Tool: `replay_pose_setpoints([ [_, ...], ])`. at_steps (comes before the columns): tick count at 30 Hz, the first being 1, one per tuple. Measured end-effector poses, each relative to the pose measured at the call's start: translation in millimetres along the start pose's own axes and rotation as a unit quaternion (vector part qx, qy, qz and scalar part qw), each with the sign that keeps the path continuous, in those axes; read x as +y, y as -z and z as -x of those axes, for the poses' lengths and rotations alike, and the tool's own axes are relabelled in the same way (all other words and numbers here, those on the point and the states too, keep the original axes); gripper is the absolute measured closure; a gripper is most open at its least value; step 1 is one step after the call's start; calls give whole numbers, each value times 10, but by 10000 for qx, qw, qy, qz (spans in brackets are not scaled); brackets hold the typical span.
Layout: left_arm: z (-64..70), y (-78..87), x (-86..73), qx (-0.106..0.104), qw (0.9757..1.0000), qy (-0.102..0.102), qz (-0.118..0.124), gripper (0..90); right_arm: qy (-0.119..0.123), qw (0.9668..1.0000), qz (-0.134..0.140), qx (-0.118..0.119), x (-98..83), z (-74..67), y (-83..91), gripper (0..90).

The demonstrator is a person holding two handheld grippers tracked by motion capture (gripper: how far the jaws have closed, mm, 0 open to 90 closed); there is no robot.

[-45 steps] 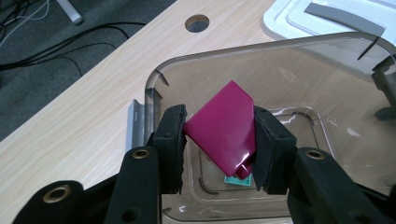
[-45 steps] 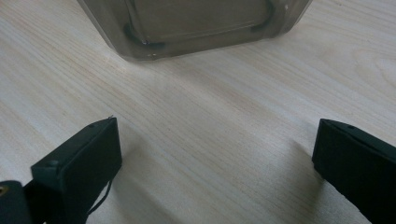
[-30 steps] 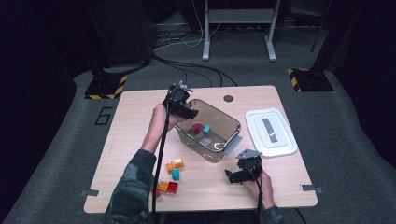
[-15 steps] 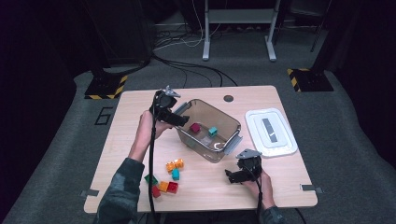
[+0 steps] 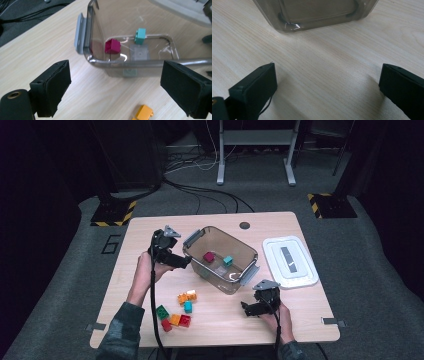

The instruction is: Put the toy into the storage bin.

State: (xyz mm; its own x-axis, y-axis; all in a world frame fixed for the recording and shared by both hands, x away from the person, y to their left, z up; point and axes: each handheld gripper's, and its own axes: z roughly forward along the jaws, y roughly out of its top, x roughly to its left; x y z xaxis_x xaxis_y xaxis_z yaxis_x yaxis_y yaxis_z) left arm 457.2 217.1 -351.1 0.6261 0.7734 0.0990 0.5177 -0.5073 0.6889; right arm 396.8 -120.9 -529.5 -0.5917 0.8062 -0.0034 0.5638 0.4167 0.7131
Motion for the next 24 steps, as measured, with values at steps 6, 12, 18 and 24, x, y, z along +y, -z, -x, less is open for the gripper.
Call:
replay_pose_setpoints([
  [6,-46,40,-210,93,9999,38,-115,79,-10,10000,3,10,0,-2,0,8],
  [12,-70,63,-408,99,9998,117,-137,68,-10,10000,3,10,1,-2,0,8],
  [18,-80,35,-586,59,9995,204,-223,65,-2,10000,3,0,1,0,-1,8],
  [24,-76,-3,-791,21,9989,364,-305,64,-8,10000,4,10,1,-1,-1,8],
])
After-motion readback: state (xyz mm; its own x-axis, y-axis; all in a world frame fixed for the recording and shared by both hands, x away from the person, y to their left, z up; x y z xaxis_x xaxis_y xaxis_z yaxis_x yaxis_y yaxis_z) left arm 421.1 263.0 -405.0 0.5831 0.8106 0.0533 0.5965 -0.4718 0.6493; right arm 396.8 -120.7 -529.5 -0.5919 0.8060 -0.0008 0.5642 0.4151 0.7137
